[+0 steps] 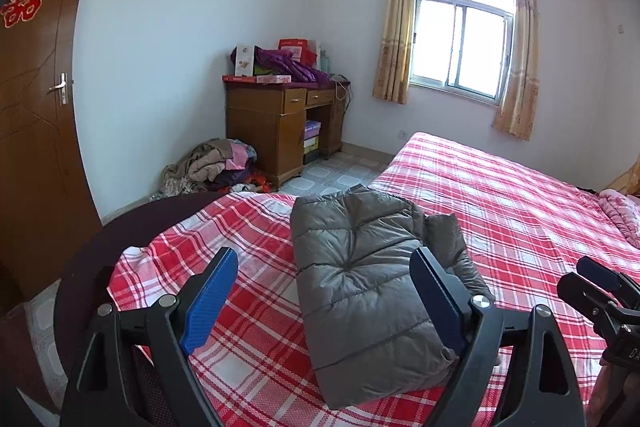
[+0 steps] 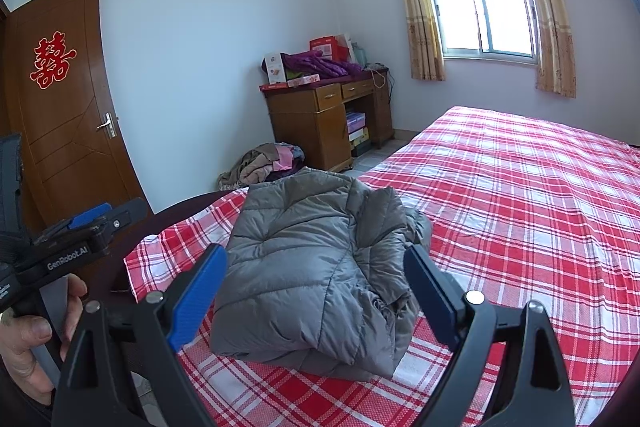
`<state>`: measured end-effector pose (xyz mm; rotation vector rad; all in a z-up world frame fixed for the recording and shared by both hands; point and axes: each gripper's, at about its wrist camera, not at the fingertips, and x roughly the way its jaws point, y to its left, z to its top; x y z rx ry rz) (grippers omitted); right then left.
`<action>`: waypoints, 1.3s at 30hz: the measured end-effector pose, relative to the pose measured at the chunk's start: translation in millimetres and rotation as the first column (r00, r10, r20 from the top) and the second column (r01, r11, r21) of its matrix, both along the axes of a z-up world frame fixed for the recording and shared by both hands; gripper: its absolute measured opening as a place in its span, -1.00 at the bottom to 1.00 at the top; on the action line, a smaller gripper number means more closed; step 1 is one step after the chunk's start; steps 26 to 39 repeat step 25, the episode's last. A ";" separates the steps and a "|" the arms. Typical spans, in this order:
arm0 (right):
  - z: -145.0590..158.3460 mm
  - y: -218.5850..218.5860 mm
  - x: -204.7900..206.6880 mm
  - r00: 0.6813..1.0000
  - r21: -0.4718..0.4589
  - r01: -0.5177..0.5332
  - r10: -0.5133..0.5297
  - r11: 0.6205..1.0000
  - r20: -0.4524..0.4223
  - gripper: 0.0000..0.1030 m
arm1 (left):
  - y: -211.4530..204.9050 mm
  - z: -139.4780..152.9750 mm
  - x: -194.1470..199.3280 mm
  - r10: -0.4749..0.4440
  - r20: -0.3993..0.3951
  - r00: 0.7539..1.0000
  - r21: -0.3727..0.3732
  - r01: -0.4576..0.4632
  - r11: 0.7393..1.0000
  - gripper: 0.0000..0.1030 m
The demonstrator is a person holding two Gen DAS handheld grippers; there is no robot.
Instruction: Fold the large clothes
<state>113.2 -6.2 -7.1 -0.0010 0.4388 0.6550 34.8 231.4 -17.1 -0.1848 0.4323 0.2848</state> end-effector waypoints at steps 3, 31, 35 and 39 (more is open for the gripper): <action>0.4 -1.1 0.4 1.000 0.001 0.000 0.000 1.000 0.003 0.79 | -0.4 -0.6 -0.1 -0.001 -0.003 1.000 0.001 0.001 1.000 0.71; -1.6 -2.5 2.4 1.000 0.006 0.009 -0.008 1.000 -0.007 0.80 | -14.0 -4.6 1.4 -0.033 0.011 0.999 0.083 0.032 0.996 0.71; -1.6 -2.5 2.4 1.000 0.006 0.009 -0.008 1.000 -0.007 0.80 | -14.0 -4.6 1.4 -0.033 0.011 0.999 0.083 0.032 0.996 0.71; -1.6 -2.5 2.4 1.000 0.006 0.009 -0.008 1.000 -0.007 0.80 | -14.0 -4.6 1.4 -0.033 0.011 0.999 0.083 0.032 0.996 0.71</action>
